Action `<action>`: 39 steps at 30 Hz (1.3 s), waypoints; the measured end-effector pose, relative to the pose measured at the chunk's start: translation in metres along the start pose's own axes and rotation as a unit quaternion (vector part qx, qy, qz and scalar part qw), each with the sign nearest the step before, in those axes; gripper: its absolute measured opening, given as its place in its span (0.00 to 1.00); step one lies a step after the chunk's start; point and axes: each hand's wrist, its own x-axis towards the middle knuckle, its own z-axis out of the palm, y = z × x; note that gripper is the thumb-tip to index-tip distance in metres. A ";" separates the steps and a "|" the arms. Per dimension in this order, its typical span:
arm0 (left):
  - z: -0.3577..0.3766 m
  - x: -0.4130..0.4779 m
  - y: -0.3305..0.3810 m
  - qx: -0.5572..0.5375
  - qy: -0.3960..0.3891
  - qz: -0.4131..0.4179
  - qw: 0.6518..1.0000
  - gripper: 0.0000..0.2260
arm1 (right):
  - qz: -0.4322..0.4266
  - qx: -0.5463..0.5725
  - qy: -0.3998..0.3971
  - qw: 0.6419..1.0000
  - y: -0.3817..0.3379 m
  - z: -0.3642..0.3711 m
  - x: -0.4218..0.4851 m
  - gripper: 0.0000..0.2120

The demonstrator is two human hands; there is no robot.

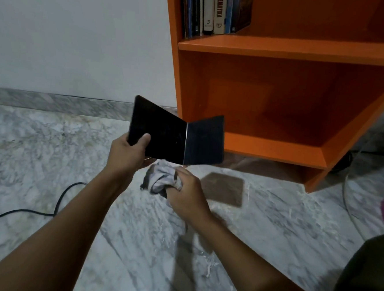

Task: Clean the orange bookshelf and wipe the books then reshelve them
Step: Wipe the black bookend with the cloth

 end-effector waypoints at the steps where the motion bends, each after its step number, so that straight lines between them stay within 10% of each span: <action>1: -0.001 0.003 -0.001 -0.028 0.009 -0.014 0.999 0.05 | 0.038 0.016 0.007 0.999 0.004 0.001 -0.001 0.04; 8: -0.006 0.009 -0.012 -0.061 0.004 -0.084 0.995 0.09 | 0.357 0.228 0.150 0.893 0.023 -0.015 0.014 0.07; 22: -0.012 -0.006 -0.011 0.028 -0.234 -0.253 0.938 0.12 | 0.268 0.190 0.245 0.912 0.025 -0.051 0.029 0.06; 33: -0.023 0.010 -0.001 0.156 -0.236 -0.178 0.942 0.11 | 0.171 0.062 0.060 0.982 0.011 -0.073 0.030 0.11; 39: -0.017 0.020 -0.009 0.152 -0.213 -0.152 0.953 0.11 | 0.180 -0.018 0.181 0.967 0.015 -0.058 0.019 0.08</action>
